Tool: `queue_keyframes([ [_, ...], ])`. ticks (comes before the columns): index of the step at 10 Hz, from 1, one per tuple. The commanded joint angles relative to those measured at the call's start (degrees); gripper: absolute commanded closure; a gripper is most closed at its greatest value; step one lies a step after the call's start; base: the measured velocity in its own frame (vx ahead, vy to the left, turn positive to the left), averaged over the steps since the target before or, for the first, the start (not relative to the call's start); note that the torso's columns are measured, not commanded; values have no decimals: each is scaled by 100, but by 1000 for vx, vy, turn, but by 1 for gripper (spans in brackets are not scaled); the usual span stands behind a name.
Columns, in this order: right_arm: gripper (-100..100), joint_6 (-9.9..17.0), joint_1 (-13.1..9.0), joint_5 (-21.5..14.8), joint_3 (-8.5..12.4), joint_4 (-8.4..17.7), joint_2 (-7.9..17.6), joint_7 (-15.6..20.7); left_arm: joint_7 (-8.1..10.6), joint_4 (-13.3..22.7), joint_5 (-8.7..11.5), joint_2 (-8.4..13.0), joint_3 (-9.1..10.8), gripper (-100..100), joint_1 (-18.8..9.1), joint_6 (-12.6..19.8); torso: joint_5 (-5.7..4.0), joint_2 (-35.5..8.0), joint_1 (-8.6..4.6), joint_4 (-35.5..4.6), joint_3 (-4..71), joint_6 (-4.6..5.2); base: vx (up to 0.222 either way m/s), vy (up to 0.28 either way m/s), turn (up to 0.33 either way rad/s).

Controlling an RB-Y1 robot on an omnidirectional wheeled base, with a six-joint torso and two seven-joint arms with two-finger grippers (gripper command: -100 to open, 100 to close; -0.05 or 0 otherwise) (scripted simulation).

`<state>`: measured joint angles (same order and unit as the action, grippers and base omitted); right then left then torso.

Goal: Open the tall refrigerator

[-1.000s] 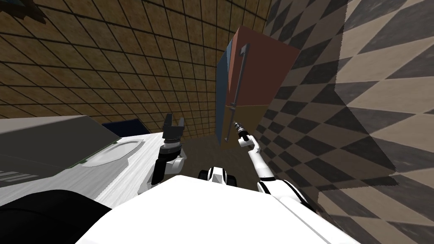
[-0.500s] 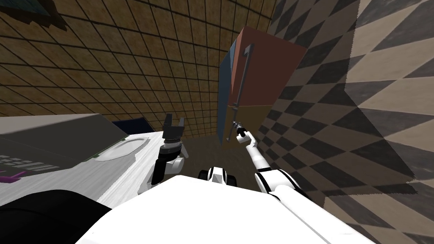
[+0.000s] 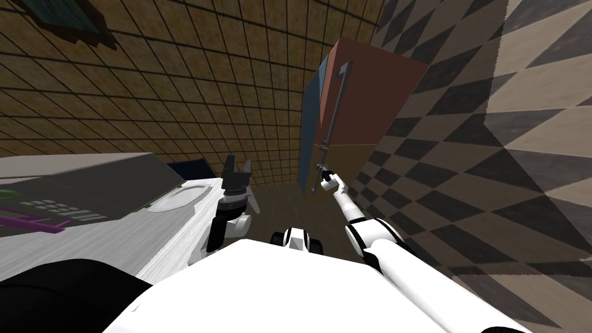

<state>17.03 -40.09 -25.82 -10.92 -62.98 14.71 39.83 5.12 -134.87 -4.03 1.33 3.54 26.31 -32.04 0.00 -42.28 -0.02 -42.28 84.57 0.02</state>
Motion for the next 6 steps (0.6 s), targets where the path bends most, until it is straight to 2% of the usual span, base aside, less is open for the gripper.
queue_keyframes([
  [1,-100,193,-381,-163,-148,450,68,174,0,0,0,0,0,0,0,0,0,1,2,0,1,-3,-19,17,46],
  [2,-100,341,-575,-318,-271,617,120,310,0,0,0,0,0,0,0,0,-1,1,-1,1,1,1,-30,19,88],
  [3,-100,341,-661,-318,-271,773,120,310,0,0,0,0,0,0,0,0,1,0,2,-3,1,-7,-32,14,28],
  [4,-100,482,-880,-471,-396,986,175,437,0,0,0,0,0,0,0,0,4,8,6,-6,5,-12,-42,23,72],
  [5,-100,482,-925,-471,-396,1088,175,437,0,0,0,0,0,0,0,0,11,10,18,-16,6,-24,-32,15,43],
  [6,-100,614,-1114,-621,-521,1313,232,554,0,0,0,0,0,0,0,0,14,12,23,-18,6,-24,-33,18,78],
])
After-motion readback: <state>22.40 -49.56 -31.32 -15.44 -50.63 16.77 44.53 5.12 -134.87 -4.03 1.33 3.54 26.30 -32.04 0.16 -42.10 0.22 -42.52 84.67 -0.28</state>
